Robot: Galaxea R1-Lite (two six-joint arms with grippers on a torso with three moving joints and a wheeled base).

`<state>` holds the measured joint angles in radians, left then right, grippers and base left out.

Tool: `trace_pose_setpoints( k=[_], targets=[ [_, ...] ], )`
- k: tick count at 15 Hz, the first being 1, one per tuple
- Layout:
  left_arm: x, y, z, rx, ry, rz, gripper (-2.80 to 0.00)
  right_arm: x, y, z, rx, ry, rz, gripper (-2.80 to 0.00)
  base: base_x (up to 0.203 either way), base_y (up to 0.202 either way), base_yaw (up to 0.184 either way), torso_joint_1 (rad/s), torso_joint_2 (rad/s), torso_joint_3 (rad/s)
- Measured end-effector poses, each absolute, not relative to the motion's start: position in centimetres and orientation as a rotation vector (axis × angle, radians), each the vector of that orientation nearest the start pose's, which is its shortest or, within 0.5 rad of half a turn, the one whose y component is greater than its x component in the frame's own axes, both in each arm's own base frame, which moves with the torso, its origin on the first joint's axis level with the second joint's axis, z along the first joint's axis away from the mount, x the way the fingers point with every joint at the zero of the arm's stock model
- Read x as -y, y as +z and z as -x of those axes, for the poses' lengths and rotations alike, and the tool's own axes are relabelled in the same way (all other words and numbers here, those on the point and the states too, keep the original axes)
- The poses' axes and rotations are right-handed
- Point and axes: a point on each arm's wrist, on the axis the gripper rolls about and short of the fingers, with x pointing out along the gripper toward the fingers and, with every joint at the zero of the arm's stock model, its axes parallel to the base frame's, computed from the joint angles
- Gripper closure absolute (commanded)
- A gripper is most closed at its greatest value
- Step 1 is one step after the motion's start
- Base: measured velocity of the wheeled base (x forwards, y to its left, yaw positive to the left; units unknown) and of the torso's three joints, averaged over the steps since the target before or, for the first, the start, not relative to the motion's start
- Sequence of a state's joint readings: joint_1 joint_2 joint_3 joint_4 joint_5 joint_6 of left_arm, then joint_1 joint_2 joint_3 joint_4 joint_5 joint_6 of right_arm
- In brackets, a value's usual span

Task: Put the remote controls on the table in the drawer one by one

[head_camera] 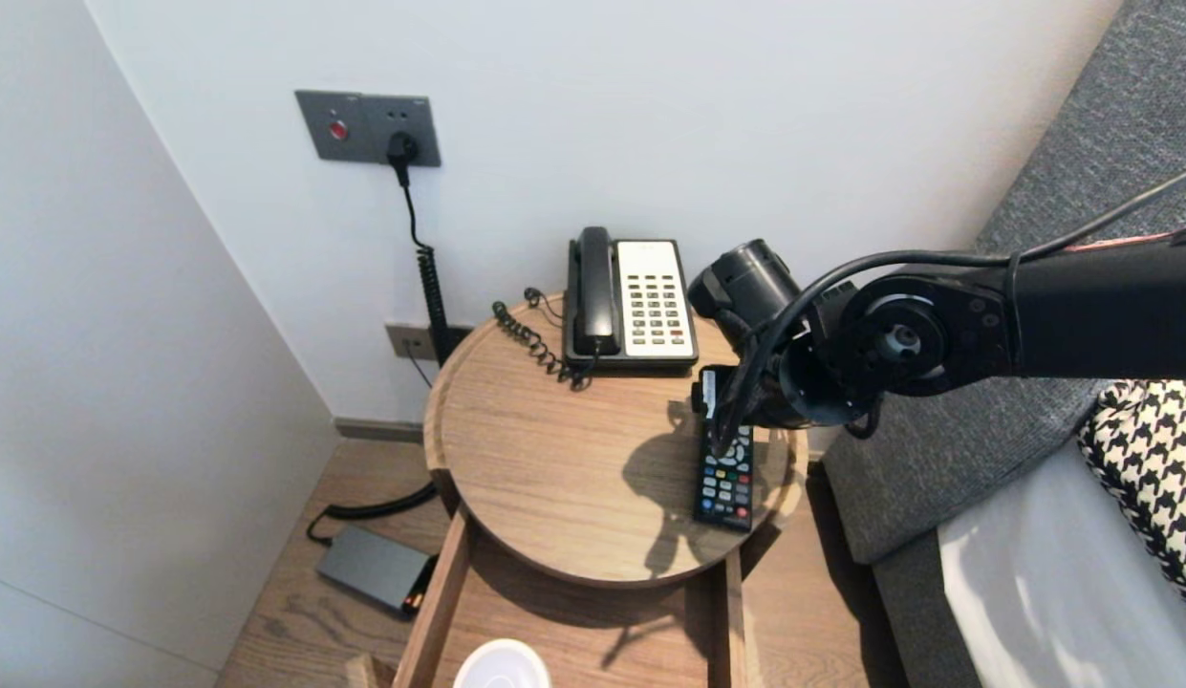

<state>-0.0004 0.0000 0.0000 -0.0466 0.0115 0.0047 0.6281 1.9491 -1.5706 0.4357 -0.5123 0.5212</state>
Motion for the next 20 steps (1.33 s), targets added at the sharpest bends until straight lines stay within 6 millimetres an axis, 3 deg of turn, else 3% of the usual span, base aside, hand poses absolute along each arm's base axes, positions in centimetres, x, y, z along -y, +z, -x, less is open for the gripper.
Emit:
trace_pose_setpoints(
  k=[11, 20],
  targets=[
    [0.0, 8.0, 2.3, 0.047, 0.012, -0.004, 0.00, -22.8, 20.4, -30.0, -0.709, -0.061, -0.171, -2.80, 0.000, 0.000, 0.000, 0.000, 0.00, 0.000],
    [0.0, 8.0, 2.3, 0.047, 0.011, -0.004, 0.00, -23.1, 19.6, -30.2, -0.735, -0.053, -0.164, -2.80, 0.000, 0.000, 0.000, 0.000, 0.00, 0.000]
  ],
)
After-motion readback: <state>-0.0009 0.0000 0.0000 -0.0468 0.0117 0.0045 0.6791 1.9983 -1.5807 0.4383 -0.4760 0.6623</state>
